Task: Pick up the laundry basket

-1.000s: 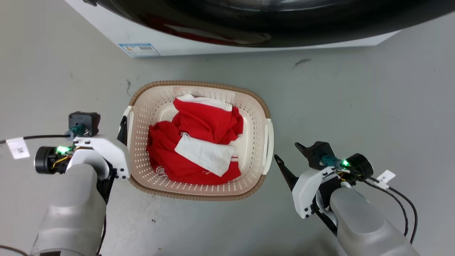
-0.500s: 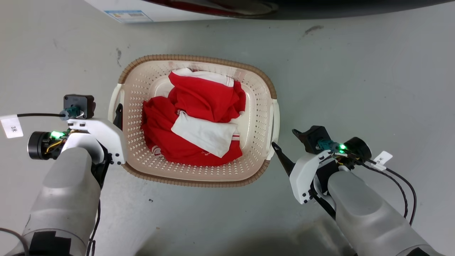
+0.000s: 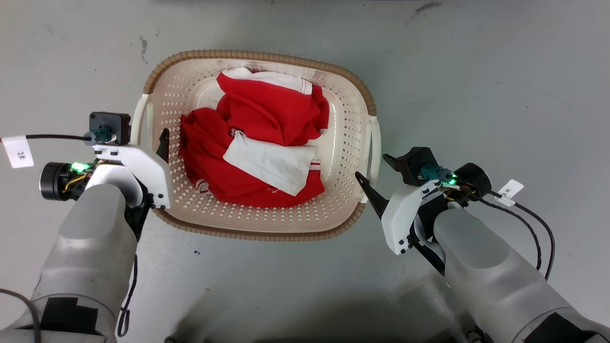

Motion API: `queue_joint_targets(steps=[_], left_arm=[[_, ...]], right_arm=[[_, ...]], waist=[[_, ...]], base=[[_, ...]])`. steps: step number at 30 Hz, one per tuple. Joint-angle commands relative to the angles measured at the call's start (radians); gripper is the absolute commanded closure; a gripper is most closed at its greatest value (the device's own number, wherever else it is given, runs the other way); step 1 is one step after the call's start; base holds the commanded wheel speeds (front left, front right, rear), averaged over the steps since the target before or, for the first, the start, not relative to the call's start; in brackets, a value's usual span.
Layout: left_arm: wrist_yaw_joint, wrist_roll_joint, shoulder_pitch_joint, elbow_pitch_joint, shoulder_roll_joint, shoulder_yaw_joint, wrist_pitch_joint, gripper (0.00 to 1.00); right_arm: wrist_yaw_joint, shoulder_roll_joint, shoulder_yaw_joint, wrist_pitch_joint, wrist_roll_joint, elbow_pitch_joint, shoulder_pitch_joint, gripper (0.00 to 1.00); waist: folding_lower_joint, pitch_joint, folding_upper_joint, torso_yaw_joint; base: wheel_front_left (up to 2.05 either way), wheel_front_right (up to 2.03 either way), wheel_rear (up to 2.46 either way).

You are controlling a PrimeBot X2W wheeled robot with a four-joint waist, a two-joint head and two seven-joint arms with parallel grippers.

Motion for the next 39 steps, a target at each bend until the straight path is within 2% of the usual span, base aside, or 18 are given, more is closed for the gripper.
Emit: queue_joint_targets(steps=[1, 6, 7, 8, 9, 10, 24, 39], left_arm=[[0.001, -0.009, -0.014, 0.003, -0.001, -0.004, 0.000, 0.00], [0.001, -0.023, -0.020, 0.006, -0.011, -0.031, 0.015, 0.00], [0.001, -0.025, -0.022, 0.006, -0.010, -0.037, 0.018, 0.07], [0.001, -0.027, -0.024, 0.007, -0.008, -0.043, 0.017, 0.66], [0.001, -0.030, -0.024, 0.007, -0.011, -0.051, 0.021, 1.00], [0.001, -0.033, -0.023, 0.008, -0.015, -0.060, 0.027, 1.00], [0.003, -0.103, 0.004, 0.010, -0.006, -0.138, 0.035, 1.00], [0.002, -0.234, 0.142, 0.008, -0.036, -0.225, 0.088, 1.00]], right_arm=[[-0.002, -0.006, 0.005, 0.005, 0.006, 0.012, -0.006, 0.00], [-0.002, -0.006, 0.024, 0.012, 0.032, 0.027, -0.024, 0.00], [-0.002, -0.006, 0.028, 0.018, 0.037, 0.029, -0.026, 0.00], [-0.002, -0.006, 0.033, 0.020, 0.039, 0.031, -0.029, 0.00], [-0.002, -0.006, 0.037, 0.022, 0.042, 0.033, -0.033, 0.78], [-0.002, -0.006, 0.039, 0.022, 0.045, 0.038, -0.037, 1.00], [-0.001, -0.009, 0.063, 0.008, 0.057, 0.084, -0.037, 1.00], [-0.002, -0.010, 0.041, 0.049, 0.096, 0.140, 0.038, 1.00]], waist=[[0.0000, 0.004, 0.0000, 0.002], [0.0000, 0.017, 0.0000, 0.006], [0.0000, 0.020, 0.0000, 0.008], [0.0000, 0.022, 0.0000, 0.008], [0.0000, 0.023, 0.0000, 0.008], [0.0000, 0.025, 0.0000, 0.008], [0.0000, -0.034, 0.0000, 0.013], [0.0000, -0.293, 0.0000, -0.006]], base=[[0.00, 0.00, 0.00], [0.00, 0.00, 0.00], [0.00, 0.00, 0.00], [0.00, 0.00, 0.00], [0.00, 0.00, 0.00], [0.00, 0.00, 0.00], [0.00, 0.00, 0.00], [0.00, 0.00, 0.00]])
